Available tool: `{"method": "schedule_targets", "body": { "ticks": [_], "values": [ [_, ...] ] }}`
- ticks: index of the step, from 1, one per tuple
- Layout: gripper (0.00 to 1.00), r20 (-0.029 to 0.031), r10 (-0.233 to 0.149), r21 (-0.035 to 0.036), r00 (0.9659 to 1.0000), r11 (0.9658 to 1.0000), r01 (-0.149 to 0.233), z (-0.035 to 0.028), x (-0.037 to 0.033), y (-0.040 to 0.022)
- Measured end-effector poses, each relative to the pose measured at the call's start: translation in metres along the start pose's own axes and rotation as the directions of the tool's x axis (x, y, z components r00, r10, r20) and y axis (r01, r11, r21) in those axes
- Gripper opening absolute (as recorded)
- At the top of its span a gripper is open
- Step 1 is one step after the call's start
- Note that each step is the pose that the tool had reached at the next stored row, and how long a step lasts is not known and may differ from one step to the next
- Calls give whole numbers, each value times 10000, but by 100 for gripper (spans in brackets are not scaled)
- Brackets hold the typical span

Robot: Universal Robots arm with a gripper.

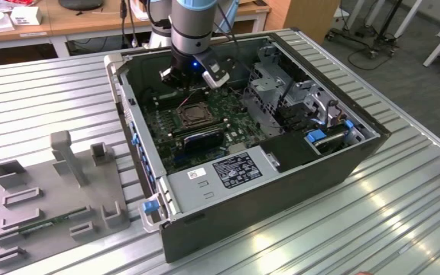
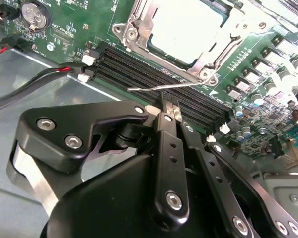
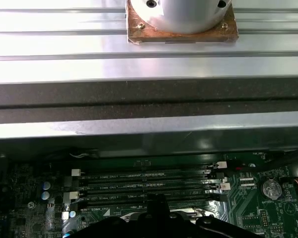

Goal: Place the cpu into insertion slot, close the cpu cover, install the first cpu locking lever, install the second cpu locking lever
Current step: 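Install the first cpu locking lever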

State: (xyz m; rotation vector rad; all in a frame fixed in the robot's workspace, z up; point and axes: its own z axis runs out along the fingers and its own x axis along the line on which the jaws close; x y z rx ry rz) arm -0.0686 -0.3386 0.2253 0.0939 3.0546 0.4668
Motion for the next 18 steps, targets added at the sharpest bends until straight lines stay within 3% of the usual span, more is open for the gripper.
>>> {"method": "schedule_targets", "body": {
  "ticks": [10, 18],
  "values": [
    [11, 1, 0, -2, 10000, 10000, 0, 30, -25, -8],
    [11, 0, 0, -1, 10000, 10000, 0, 94, -52, -26]
  ]
}}
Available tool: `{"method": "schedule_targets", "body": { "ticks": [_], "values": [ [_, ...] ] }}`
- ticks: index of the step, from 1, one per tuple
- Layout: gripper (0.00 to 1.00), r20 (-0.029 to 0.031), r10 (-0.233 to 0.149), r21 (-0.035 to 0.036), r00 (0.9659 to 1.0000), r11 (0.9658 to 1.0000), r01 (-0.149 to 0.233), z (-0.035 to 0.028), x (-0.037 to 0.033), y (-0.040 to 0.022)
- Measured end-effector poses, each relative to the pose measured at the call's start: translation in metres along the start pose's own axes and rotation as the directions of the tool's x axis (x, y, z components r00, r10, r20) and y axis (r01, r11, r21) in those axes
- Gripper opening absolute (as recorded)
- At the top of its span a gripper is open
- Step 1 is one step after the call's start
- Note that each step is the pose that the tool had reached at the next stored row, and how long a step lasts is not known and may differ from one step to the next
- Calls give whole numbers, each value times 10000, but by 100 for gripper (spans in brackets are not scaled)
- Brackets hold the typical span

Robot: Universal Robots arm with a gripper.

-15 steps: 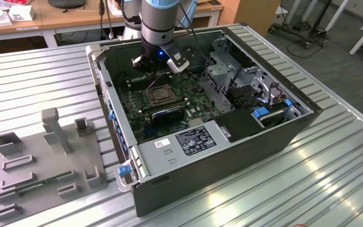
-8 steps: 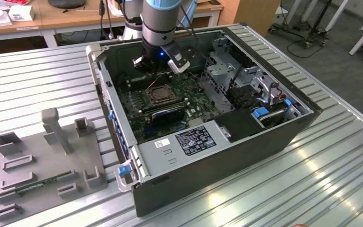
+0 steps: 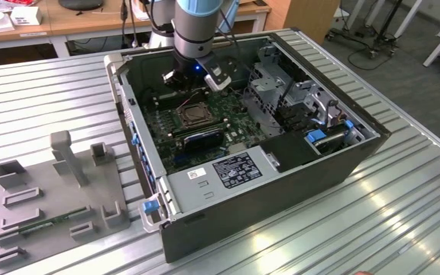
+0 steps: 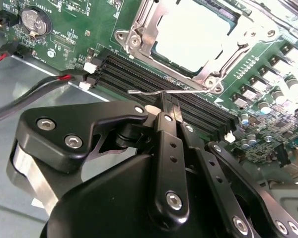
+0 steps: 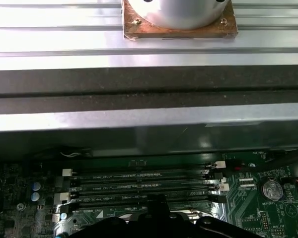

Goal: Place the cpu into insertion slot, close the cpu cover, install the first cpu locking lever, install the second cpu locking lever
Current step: 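Install the first cpu locking lever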

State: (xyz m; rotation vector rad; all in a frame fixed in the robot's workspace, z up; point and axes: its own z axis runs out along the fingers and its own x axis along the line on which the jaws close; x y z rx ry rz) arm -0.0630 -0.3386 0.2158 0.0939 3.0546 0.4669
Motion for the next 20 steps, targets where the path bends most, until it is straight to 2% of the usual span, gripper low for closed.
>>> {"method": "schedule_targets", "body": {
  "ticks": [8, 17, 20],
  "values": [
    [11, 0, 1, 0, 10000, 10000, -1, 66, -25, -19],
    [11, 1, 0, 0, 10000, 10000, 0, 70, -27, -21],
    [11, 1, 0, -2, 10000, 10000, 0, 89, -27, -26]
  ]
}}
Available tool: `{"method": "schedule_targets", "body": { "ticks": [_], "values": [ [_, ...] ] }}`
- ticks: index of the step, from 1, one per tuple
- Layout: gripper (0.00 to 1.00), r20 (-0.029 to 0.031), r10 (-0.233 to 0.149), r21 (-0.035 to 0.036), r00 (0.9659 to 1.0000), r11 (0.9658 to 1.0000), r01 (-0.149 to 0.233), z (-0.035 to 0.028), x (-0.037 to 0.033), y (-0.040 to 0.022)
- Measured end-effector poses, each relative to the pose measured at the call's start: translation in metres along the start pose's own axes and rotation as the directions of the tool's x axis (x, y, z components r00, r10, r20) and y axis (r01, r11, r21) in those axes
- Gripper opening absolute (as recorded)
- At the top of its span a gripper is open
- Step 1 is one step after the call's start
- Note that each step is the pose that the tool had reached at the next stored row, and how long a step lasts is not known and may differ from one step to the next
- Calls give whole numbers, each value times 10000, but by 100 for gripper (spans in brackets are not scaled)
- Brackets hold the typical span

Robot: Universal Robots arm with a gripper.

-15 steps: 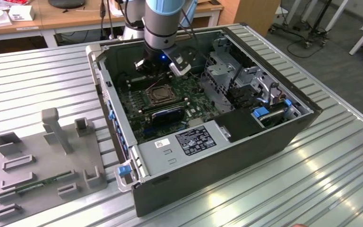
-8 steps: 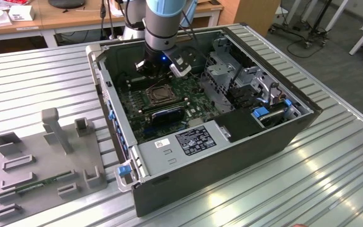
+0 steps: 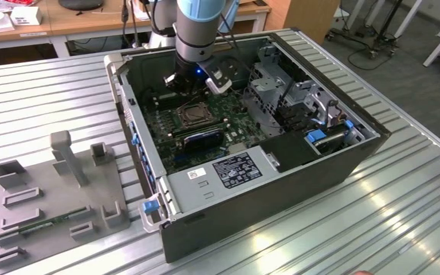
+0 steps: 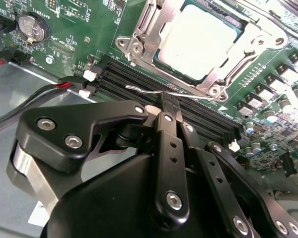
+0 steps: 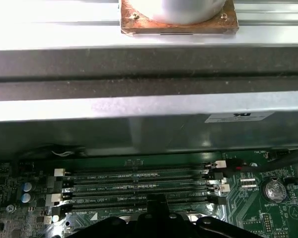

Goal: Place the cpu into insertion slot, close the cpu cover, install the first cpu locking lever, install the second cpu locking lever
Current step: 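Install the first cpu locking lever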

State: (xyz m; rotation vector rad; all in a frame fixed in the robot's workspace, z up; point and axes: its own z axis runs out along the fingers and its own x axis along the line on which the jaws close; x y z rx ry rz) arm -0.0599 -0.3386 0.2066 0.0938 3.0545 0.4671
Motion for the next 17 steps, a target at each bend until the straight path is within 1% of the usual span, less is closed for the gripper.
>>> {"method": "schedule_targets", "body": {
  "ticks": [8, 17],
  "values": [
    [11, -1, 0, 1, 10000, 10000, 0, 69, 1, -22],
    [11, -1, 3, 5, 10000, 10000, -3, 94, -32, -28]
  ]
}}
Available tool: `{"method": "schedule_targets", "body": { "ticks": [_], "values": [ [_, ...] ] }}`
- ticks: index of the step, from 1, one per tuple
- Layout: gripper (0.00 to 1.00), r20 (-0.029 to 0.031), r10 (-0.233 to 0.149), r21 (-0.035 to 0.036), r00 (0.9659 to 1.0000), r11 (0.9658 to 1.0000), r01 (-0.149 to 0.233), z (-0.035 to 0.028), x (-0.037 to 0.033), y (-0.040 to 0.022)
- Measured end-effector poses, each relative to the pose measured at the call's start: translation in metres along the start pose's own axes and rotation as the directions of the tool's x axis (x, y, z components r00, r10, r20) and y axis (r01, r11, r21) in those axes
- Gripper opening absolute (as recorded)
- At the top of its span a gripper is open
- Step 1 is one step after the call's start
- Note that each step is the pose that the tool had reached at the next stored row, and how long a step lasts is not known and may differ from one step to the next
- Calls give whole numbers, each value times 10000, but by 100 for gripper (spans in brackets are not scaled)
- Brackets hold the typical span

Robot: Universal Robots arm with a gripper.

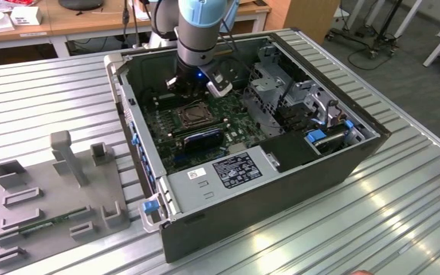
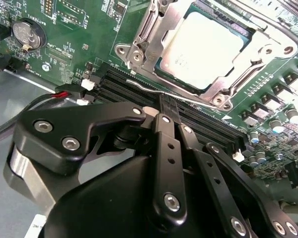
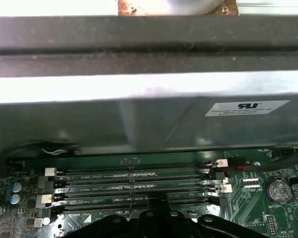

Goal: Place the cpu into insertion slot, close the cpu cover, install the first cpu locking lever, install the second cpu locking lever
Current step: 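Install the first cpu locking lever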

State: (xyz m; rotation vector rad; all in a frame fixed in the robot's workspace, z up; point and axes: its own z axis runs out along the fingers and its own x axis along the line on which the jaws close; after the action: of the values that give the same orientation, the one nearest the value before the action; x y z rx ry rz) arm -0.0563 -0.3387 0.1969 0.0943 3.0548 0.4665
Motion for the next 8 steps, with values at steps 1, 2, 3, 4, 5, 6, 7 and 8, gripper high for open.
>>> {"method": "schedule_targets", "body": {
  "ticks": [1, 2, 3, 4, 5, 6, 7, 8],
  "values": [
    [11, 1, 2, 0, 10000, 10000, -2, 0, 0, 0],
    [11, 1, 3, 0, 10000, 10000, -3, 0, -1, 0],
    [11, 1, 2, 0, 10000, 10000, -2, 0, -1, 0],
    [11, 1, 1, -1, 10000, 10000, -1, 0, -1, -1],
    [11, 0, 2, -1, 10000, 10000, -2, 0, -1, -2],
    [11, 1, 2, 0, 10000, 10000, -2, -1, -2, -3],
    [11, 0, 1, 0, 10000, 10000, -1, -1, -2, -4],
    [11, 0, 1, 1, 10000, 10000, -1, -1, -3, -5]
  ]
}}
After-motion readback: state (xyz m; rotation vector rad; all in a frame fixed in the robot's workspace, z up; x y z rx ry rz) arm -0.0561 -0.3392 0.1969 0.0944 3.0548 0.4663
